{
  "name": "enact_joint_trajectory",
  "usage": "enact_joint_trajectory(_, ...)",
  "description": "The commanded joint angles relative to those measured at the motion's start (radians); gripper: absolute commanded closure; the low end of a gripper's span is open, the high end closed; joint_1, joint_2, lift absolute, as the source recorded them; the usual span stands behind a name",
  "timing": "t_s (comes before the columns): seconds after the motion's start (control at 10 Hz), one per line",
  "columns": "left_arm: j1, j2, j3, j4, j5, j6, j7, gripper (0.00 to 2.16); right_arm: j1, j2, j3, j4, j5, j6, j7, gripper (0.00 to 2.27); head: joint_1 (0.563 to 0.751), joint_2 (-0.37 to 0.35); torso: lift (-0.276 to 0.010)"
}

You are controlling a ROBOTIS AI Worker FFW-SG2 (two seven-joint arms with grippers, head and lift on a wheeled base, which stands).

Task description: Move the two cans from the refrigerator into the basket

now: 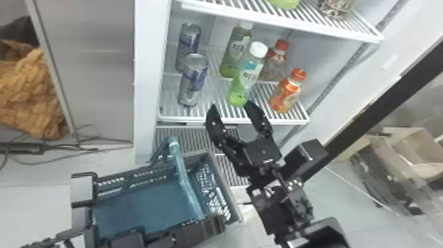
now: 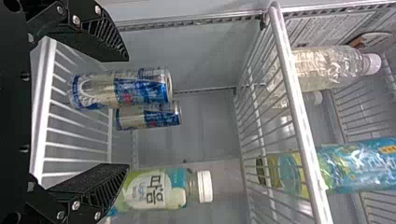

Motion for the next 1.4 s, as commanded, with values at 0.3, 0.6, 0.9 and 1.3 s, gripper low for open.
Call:
enact_joint_trajectory(0.3, -0.001, 0.000, -0.001, 0.000, 0.000, 0.001, 0.000, 1.21, -0.119, -0.008, 0.044, 0.105, 0.000, 0.026, 0.010, 0.21, 0.695, -0.350, -0.276)
enact_joint_trajectory(0.6, -0.001, 0.000, -0.001, 0.000, 0.000, 0.001, 0.000, 1.21, -0.207, -0.010, 0.070, 0.196, -0.008, 0.043, 0.034, 0.19, 0.695, -0.350, -0.276)
enact_joint_trajectory(0.9, -0.003, 0.000, -0.003, 0.000, 0.000, -0.001, 0.002, 1.21, -0.263, -0.013, 0.096, 0.247, -0.024, 0.041, 0.050, 0.18, 0.695, -0.350, -0.276)
enact_joint_trajectory(1.3, -0.003, 0.000, -0.005, 0.002, 0.000, -0.001, 0.002, 1.21, -0.344, -0.019, 0.136, 0.309, -0.034, 0.041, 0.059, 0.18, 0.695, -0.328, -0.276)
